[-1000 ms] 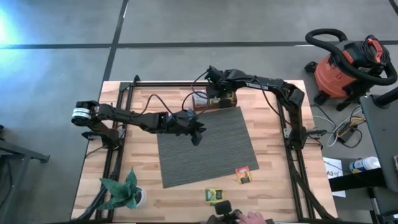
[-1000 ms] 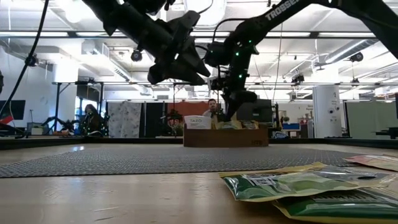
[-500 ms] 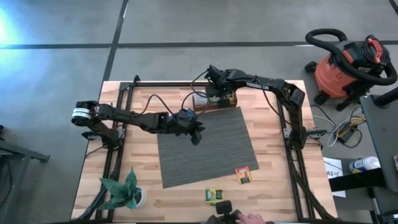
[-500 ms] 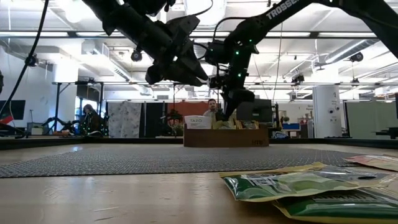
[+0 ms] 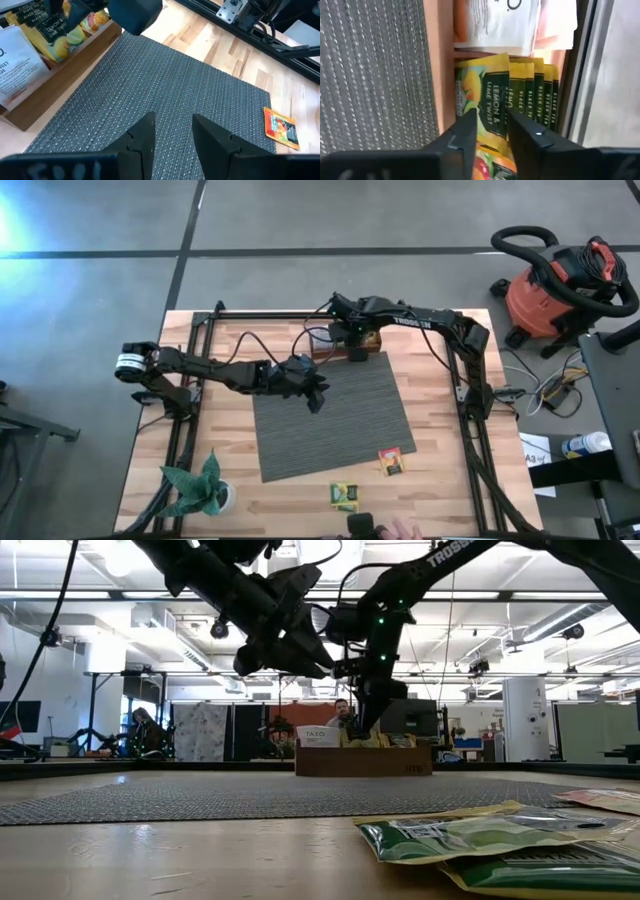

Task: Pick & Place Tea
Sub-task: Put the yellow tea bag into the middle section of the wooden organizer

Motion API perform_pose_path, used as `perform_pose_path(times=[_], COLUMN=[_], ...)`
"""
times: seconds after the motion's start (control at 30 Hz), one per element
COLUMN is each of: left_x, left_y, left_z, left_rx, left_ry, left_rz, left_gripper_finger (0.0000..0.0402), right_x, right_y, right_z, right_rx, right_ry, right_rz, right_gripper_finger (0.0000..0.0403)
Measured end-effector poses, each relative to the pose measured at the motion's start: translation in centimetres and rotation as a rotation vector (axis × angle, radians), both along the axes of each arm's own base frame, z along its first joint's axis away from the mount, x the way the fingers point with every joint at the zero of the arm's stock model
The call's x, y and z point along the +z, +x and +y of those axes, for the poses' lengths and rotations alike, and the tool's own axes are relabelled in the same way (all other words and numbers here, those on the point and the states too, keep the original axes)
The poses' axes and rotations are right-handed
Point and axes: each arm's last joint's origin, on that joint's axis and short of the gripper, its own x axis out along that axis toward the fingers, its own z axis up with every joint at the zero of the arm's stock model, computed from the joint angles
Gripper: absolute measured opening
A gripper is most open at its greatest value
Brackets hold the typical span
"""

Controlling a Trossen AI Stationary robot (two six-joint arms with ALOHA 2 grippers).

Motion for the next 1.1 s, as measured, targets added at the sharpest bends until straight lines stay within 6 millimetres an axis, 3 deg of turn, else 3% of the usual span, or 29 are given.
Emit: perform_pose_path(times=[0.2,0.33,0.43,0.77,1.1], left_x=[-0.1,-0.1,-0.1,-0.1,-1.3], left_y=[0.0,0.0,0.0,0.2,3.7], left_z=[-0.3,-0.8,-1.2,-2.7,-3.7], left_rx=[-0.004,-0.015,-0.03,-0.109,-0.291], left_ry=[-0.012,-0.016,-0.017,-0.057,-0.237], left_rz=[0.003,0.009,0.009,-0.018,-0.115], left_gripper_finger=[0.0124,0.0124,0.0124,0.0124,0.0124], right_x=[2.4,4.2,4.8,1.9,-2.1], right_y=[-1.2,-3.6,-5.9,-13.9,-17.2], right_z=[1.0,2.6,4.8,16.9,26.5], right_rx=[-0.065,-0.141,-0.16,-0.202,-0.451], right_ry=[0.013,0.091,0.164,0.39,0.672], right_rz=[-0.03,-0.073,-0.104,-0.117,-0.211], right_gripper_finger=[0.0155,0.0159,0.0154,0.0134,0.0132])
